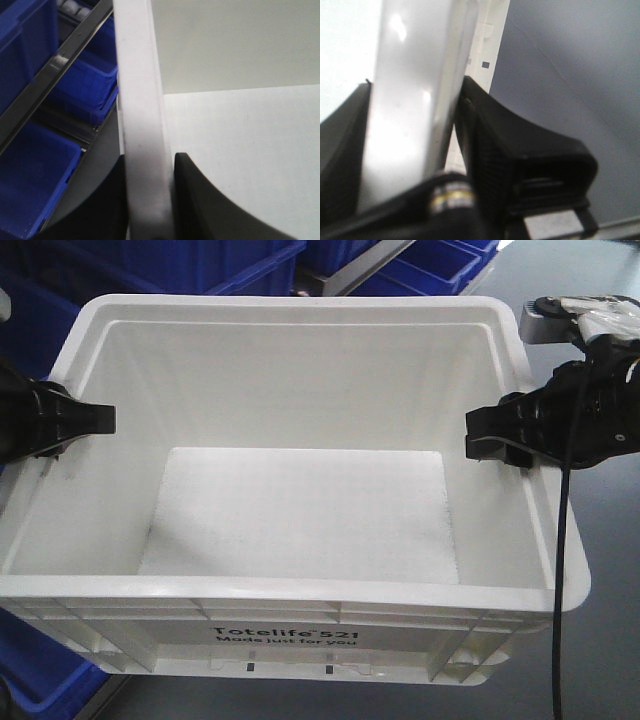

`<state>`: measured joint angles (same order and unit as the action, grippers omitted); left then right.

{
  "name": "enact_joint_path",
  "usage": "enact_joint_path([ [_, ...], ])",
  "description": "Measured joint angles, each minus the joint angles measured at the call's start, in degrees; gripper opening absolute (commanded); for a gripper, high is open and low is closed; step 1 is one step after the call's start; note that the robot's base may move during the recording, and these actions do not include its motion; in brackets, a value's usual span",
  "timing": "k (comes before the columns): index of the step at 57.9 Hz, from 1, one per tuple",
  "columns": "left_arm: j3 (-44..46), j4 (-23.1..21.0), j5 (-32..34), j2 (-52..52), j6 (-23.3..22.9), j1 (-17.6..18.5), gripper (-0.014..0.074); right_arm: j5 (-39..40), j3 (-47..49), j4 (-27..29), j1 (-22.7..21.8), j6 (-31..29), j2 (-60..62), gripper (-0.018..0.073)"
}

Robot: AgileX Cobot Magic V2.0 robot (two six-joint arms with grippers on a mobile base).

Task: Move bin from left to right shelf
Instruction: 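Hold the crate with both grippers while the base turns away, then carry the crate in both grippers while driving across the room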

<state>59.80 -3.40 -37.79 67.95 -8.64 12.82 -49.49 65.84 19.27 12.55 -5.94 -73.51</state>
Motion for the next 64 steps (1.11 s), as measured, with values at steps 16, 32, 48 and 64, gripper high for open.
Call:
enact_joint_path([
  [16, 0.00, 0.00, 0.00, 0.00, 0.00, 0.00, -0.0006, 0.00, 0.00, 0.00, 0.00, 0.00, 0.00, -0.0004],
  [32, 0.00, 0.00, 0.00, 0.00, 0.00, 0.00, -0.0006, 0.00, 0.00, 0.00, 0.00, 0.00, 0.00, -0.0004],
  [48, 0.00, 0.00, 0.00, 0.00, 0.00, 0.00, -0.0006, 0.00, 0.00, -0.05, 0.00, 0.00, 0.00, -0.0004],
  [64, 0.00, 0.00, 0.00, 0.00, 0.00, 0.00, -0.0006, 0.00, 0.00, -0.05, 0.00, 0.00, 0.00, -0.0004],
])
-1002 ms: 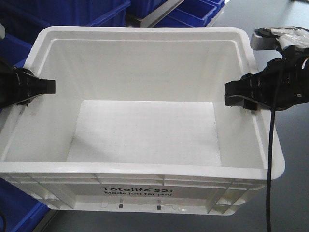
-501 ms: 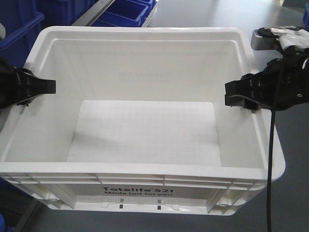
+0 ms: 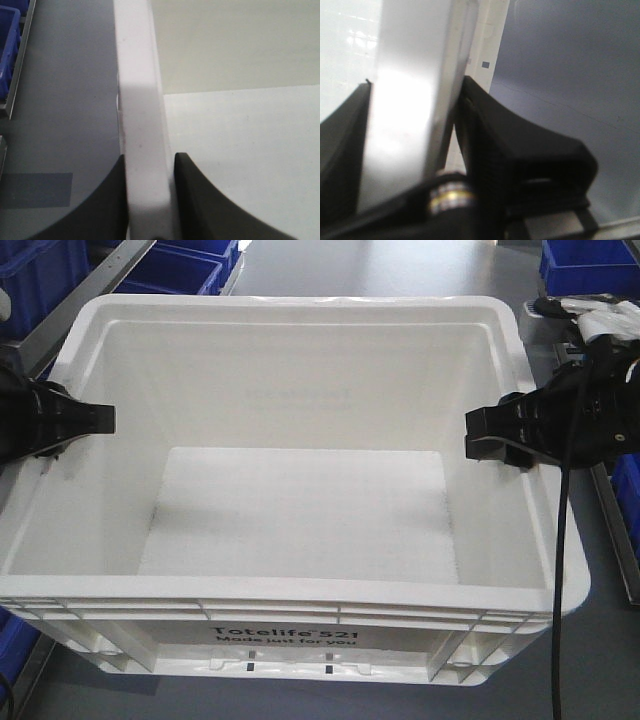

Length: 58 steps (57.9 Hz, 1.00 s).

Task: Move bin from left to right shelf
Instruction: 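Carry the crate in both grippers while driving across the room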

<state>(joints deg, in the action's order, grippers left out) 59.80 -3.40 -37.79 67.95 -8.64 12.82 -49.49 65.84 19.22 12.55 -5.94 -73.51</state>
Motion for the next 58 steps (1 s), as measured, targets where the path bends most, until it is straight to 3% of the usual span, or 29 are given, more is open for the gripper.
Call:
enact_joint_path([
  [58, 0.00, 0.00, 0.00, 0.00, 0.00, 0.00, -0.0006, -0.06, 0.00, 0.00, 0.00, 0.00, 0.00, -0.0004],
])
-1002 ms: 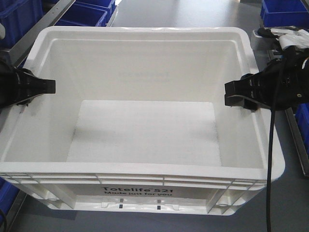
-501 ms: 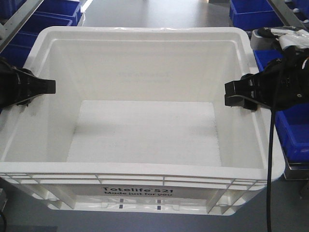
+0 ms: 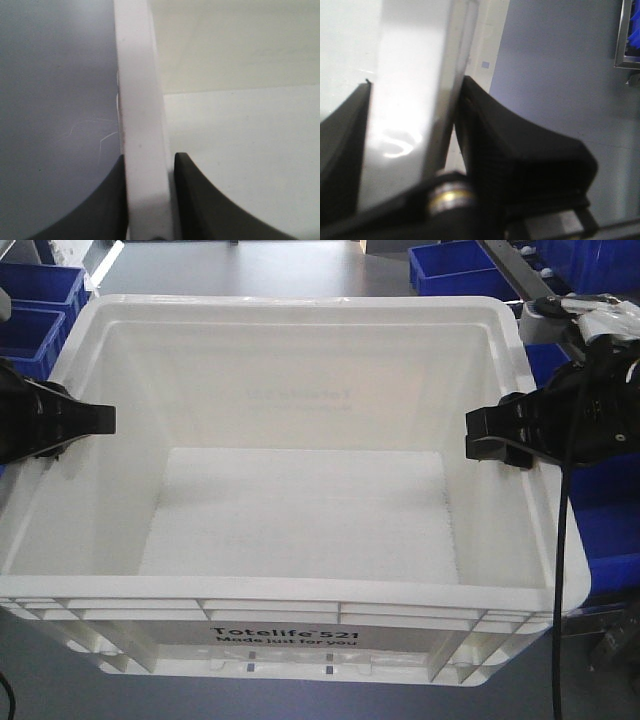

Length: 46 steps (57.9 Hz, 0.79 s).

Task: Move bin from left to right shelf
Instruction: 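Carry the crate in both grippers while driving across the room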

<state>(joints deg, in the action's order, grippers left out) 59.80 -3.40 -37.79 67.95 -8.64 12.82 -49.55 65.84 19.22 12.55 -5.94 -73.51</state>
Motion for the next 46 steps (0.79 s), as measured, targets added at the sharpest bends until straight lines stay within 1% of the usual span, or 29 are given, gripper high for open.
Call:
enact_joint_path([
  [46, 0.00, 0.00, 0.00, 0.00, 0.00, 0.00, -0.0006, -0.04, 0.00, 0.04, 0.00, 0.00, 0.00, -0.0004],
])
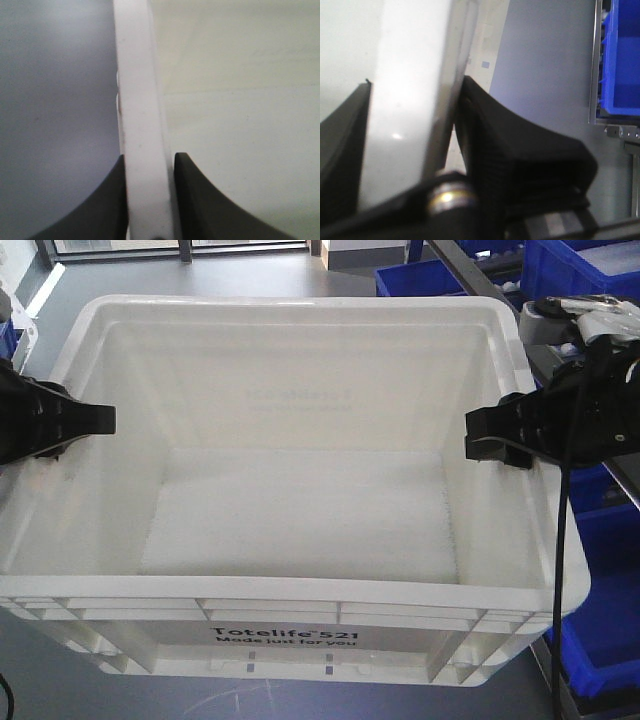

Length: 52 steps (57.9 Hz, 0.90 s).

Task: Move bin from left to right shelf
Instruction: 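Carry the crate in both grippers while driving across the room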

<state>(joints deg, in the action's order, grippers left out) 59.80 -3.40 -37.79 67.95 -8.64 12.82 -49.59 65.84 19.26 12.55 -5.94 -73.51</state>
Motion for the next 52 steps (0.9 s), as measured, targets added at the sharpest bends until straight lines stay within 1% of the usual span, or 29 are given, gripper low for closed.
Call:
enact_joint_path([
  [52, 0.00, -0.05, -0.05, 0.00, 0.00, 0.00, -0.0006, 0.00, 0.00, 0.00, 0.00, 0.00, 0.00, -0.0004],
])
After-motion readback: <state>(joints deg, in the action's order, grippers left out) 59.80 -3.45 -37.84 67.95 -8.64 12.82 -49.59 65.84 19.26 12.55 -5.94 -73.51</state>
